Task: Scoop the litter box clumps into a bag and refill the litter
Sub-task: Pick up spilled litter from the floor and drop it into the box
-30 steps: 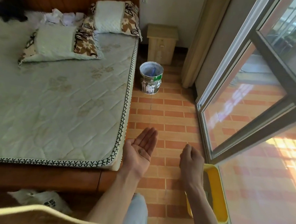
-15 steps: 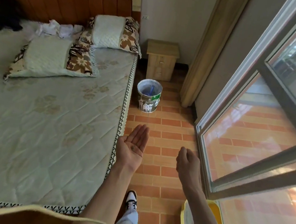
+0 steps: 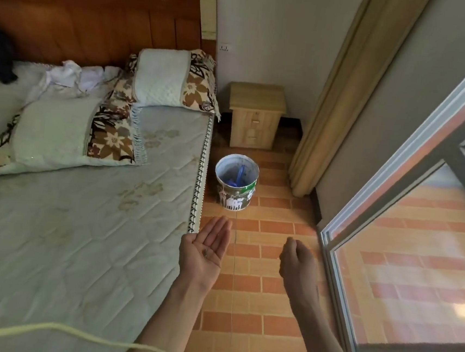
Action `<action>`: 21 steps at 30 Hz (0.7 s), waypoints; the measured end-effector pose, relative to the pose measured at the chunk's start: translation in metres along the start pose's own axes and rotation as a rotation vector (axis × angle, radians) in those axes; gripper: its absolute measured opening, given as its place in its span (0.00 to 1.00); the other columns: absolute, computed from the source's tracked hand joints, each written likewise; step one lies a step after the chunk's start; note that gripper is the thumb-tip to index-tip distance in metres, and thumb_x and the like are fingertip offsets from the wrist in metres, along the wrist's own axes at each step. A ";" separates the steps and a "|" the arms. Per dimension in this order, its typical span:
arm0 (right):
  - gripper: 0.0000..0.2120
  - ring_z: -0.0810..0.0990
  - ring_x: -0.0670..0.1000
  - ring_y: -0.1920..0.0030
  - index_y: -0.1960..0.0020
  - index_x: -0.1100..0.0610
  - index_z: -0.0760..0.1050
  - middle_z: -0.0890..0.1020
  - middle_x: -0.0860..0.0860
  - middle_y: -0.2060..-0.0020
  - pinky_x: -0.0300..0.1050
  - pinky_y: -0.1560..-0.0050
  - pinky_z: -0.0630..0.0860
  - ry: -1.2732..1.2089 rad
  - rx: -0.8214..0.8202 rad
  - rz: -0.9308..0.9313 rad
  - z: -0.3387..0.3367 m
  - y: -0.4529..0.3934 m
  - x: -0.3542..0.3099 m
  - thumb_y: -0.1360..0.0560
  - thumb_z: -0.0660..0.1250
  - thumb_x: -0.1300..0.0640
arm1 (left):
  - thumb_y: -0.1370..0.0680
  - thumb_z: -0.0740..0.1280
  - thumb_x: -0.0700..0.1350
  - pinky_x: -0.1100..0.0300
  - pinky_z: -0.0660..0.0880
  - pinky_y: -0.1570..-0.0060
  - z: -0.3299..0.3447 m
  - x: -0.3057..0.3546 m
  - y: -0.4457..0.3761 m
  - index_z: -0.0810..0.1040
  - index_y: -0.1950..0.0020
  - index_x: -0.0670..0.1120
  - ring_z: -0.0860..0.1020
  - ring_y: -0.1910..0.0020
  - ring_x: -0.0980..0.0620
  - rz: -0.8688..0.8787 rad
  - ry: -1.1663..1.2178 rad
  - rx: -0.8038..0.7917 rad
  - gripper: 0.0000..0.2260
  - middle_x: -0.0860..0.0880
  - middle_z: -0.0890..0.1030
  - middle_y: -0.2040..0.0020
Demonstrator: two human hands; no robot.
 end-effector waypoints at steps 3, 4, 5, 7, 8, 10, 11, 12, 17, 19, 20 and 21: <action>0.18 0.59 0.47 0.72 0.65 0.55 0.61 0.62 0.48 0.73 0.41 0.74 0.58 0.013 0.016 -0.014 0.007 -0.041 -0.015 0.17 0.56 0.59 | 0.18 0.50 0.43 0.51 0.80 0.41 0.025 0.003 -0.033 0.78 0.34 0.34 0.83 0.40 0.40 0.001 -0.010 0.016 0.23 0.36 0.83 0.38; 0.18 0.59 0.48 0.72 0.66 0.54 0.60 0.62 0.48 0.73 0.43 0.74 0.58 0.016 0.014 -0.020 0.009 -0.054 -0.019 0.17 0.56 0.59 | 0.18 0.50 0.43 0.51 0.80 0.41 0.034 0.003 -0.043 0.78 0.34 0.34 0.83 0.40 0.41 0.004 -0.016 0.020 0.23 0.36 0.83 0.38; 0.18 0.59 0.48 0.72 0.66 0.54 0.60 0.62 0.47 0.74 0.44 0.74 0.58 0.018 0.011 -0.023 0.012 -0.067 -0.022 0.17 0.56 0.59 | 0.18 0.50 0.43 0.51 0.80 0.41 0.042 0.002 -0.054 0.78 0.34 0.34 0.83 0.40 0.41 0.009 -0.019 0.024 0.23 0.36 0.83 0.39; 0.19 0.60 0.46 0.73 0.67 0.54 0.60 0.62 0.45 0.76 0.42 0.74 0.59 0.018 0.012 -0.027 0.017 -0.095 -0.029 0.18 0.56 0.61 | 0.17 0.50 0.43 0.51 0.80 0.41 0.058 0.002 -0.075 0.79 0.35 0.34 0.83 0.40 0.41 0.019 -0.018 0.031 0.23 0.36 0.83 0.39; 0.19 0.60 0.46 0.74 0.68 0.54 0.60 0.63 0.44 0.76 0.41 0.74 0.59 0.018 0.014 -0.023 0.019 -0.108 -0.031 0.18 0.56 0.61 | 0.18 0.50 0.43 0.50 0.80 0.41 0.066 0.002 -0.086 0.79 0.35 0.34 0.83 0.40 0.41 0.023 -0.020 0.028 0.23 0.36 0.83 0.39; 0.18 0.61 0.46 0.74 0.67 0.54 0.62 0.64 0.45 0.76 0.41 0.75 0.60 0.026 0.006 -0.011 0.024 -0.136 -0.035 0.18 0.56 0.59 | 0.18 0.49 0.43 0.50 0.80 0.40 0.084 0.002 -0.109 0.79 0.36 0.34 0.83 0.40 0.41 0.030 -0.032 0.022 0.23 0.36 0.83 0.39; 0.18 0.62 0.46 0.74 0.66 0.54 0.64 0.66 0.46 0.75 0.42 0.74 0.61 0.033 -0.003 -0.007 0.025 -0.150 -0.037 0.18 0.56 0.58 | 0.18 0.49 0.43 0.50 0.79 0.40 0.092 0.001 -0.120 0.79 0.36 0.34 0.83 0.40 0.41 0.029 -0.037 0.026 0.23 0.36 0.83 0.39; 0.17 0.63 0.47 0.73 0.65 0.55 0.65 0.66 0.47 0.75 0.43 0.74 0.62 0.039 -0.013 -0.006 0.025 -0.165 -0.039 0.17 0.56 0.57 | 0.18 0.50 0.43 0.49 0.79 0.40 0.100 0.001 -0.130 0.79 0.36 0.34 0.83 0.40 0.41 0.026 -0.038 0.028 0.23 0.36 0.83 0.39; 0.18 0.62 0.46 0.73 0.65 0.54 0.63 0.65 0.43 0.75 0.44 0.72 0.62 -0.006 -0.028 0.010 0.020 -0.243 -0.052 0.17 0.56 0.55 | 0.18 0.51 0.43 0.48 0.79 0.40 0.139 -0.003 -0.178 0.79 0.35 0.33 0.83 0.39 0.39 0.024 -0.056 0.043 0.23 0.35 0.82 0.38; 0.18 0.62 0.46 0.72 0.66 0.54 0.63 0.65 0.44 0.76 0.46 0.72 0.62 -0.003 -0.040 0.006 0.018 -0.275 -0.053 0.17 0.56 0.55 | 0.18 0.51 0.43 0.47 0.79 0.40 0.152 -0.003 -0.197 0.79 0.35 0.33 0.82 0.38 0.39 0.035 -0.054 0.064 0.23 0.35 0.82 0.38; 0.18 0.62 0.47 0.72 0.66 0.54 0.63 0.65 0.44 0.75 0.46 0.71 0.62 0.007 -0.050 0.001 0.017 -0.291 -0.053 0.17 0.56 0.54 | 0.18 0.51 0.43 0.47 0.79 0.40 0.158 -0.003 -0.207 0.79 0.35 0.33 0.82 0.38 0.39 0.041 -0.052 0.072 0.23 0.35 0.82 0.38; 0.18 0.62 0.47 0.71 0.66 0.53 0.63 0.65 0.45 0.75 0.46 0.70 0.62 0.019 -0.057 -0.003 0.018 -0.307 -0.053 0.17 0.56 0.54 | 0.18 0.51 0.43 0.47 0.79 0.39 0.165 -0.002 -0.218 0.79 0.35 0.33 0.82 0.38 0.39 0.046 -0.054 0.076 0.23 0.35 0.82 0.38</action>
Point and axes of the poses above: each hand's wrist, its own y-axis away from the middle knuckle, its own z-axis out of the palm, x = y × z, the point moved 1 cm from there along -y, towards the middle knuckle
